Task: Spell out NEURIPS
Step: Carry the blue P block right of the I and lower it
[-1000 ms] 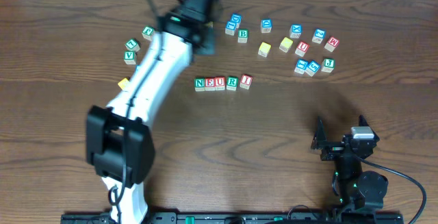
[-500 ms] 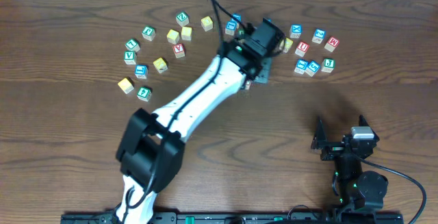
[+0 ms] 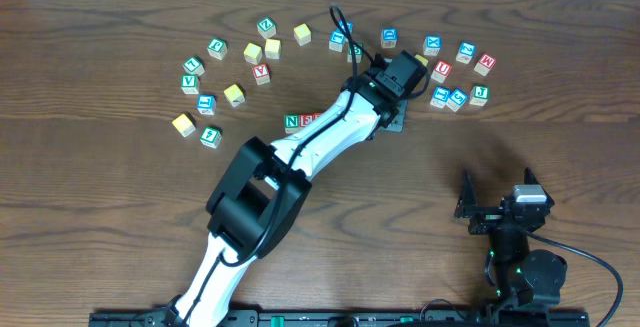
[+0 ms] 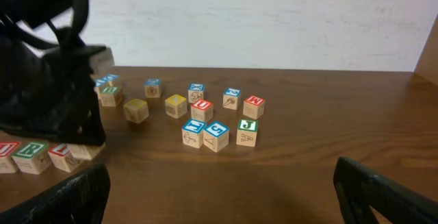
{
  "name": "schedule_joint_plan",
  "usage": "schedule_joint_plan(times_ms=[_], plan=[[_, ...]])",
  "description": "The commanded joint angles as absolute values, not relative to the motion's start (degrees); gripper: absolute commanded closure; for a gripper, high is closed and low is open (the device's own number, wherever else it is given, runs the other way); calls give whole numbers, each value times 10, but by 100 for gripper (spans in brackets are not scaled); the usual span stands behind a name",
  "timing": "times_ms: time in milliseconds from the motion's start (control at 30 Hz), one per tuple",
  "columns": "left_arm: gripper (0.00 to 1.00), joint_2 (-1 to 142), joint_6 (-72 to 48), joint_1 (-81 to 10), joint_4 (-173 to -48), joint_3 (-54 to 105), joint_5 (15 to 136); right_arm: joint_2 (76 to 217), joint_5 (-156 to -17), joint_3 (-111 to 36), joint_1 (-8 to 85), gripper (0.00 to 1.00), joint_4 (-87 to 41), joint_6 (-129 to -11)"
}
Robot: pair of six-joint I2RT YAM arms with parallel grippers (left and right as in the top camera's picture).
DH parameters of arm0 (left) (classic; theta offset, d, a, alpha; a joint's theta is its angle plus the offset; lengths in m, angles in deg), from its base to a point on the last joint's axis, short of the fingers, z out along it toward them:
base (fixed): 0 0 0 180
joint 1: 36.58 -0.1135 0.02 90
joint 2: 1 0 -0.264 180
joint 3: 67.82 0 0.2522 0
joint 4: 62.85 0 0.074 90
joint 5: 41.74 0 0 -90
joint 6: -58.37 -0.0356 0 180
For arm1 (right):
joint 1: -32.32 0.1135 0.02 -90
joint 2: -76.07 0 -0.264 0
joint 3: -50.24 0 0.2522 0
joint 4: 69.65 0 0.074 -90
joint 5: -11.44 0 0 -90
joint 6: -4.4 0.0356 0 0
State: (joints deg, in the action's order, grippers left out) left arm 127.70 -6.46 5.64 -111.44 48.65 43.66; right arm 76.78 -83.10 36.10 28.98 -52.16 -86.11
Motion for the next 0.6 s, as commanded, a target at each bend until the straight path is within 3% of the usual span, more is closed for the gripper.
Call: schedule_joint_plan(times_ms=[0,567], plan=[[73,1290,-58,56,-1114,485,434,765,-834,362,287,1,-520,-857],[72,1314,-58,56,-1110,485,422,765,-834,362,287,1,-520,-857]])
